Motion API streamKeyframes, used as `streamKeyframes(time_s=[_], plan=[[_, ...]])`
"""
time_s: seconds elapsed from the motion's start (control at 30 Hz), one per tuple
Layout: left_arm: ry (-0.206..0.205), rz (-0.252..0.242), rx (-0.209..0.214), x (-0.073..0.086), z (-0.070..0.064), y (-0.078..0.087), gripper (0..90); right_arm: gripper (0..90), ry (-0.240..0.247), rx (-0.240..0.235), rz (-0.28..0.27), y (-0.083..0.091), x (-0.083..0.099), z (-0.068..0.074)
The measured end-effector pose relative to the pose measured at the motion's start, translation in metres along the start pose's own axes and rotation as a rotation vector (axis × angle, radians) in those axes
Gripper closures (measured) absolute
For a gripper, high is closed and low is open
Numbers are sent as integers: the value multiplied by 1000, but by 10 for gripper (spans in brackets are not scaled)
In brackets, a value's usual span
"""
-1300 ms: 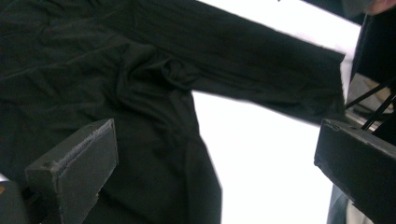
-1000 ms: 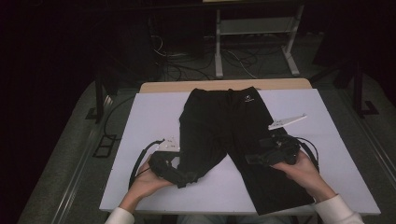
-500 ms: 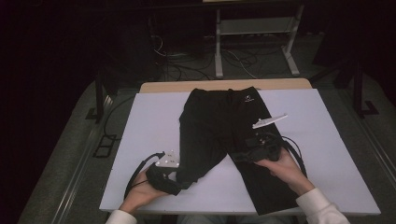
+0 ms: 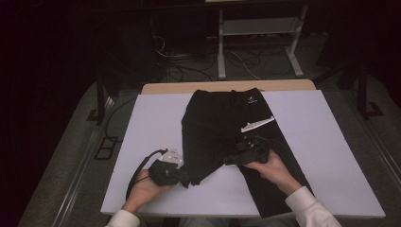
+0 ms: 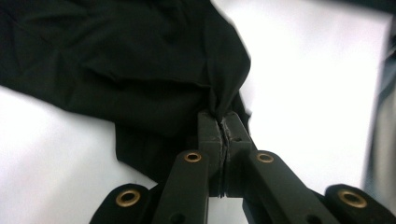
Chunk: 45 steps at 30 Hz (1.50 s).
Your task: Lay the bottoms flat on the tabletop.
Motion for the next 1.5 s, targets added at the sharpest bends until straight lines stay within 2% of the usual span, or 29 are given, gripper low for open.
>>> streamKeyframes(time_s=[0.1, 0.17, 0.23, 0.3, 0.43, 0.5, 0.57, 0.63, 0.73, 1.0, 1.1, 1.37, 1.5], plan=[[69, -44, 21, -14, 11, 6, 888, 0, 9, -3, 3, -3, 0, 3], [103, -56, 29, -21, 18, 7, 888, 0, 14, -9, 5, -5, -1, 7], [122, -56, 7, -26, 28, 5, 889, 1, 15, -18, -1, -7, -3, 10], [141, -49, -6, -29, 38, 1, 888, 43, 23, -31, -7, -10, -4, 14], [187, -26, -24, -27, 55, -8, 888, 59, 27, -66, -4, -20, -5, 23], [205, -11, -37, -23, 63, -13, 888, 94, 34, -83, 9, -27, -5, 28], [227, -8, -40, -21, 68, -16, 888, 137, 39, -96, 21, -35, -4, 33], [238, -11, -42, -20, 72, -17, 888, 142, 46, -101, 37, -43, -3, 37], [241, -14, -44, -19, 74, -18, 888, 159, 60, -108, 61, -54, -2, 42], [244, -22, -45, -18, 74, -18, 888, 344, 90, -127, 105, -81, 3, 56], [242, -18, -40, -18, 74, -20, 888, 406, 104, -115, 123, -90, 5, 58], [235, 0, -33, -17, 71, -24, 888, 535, 116, -104, 148, -103, 10, 61], [232, 4, -30, -16, 70, -23, 888, 596, 144, -81, 171, -107, 13, 62]])
Point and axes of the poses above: each handheld gripper's, and its own axes: y roughly backward along the jaws, x roughly out of its underside, z roughly to its left, the point moved 8 cm from there along -y, roughly forward along the jaws, and after that the axes turned 10 degrees about -x, right-handed, at the moved point
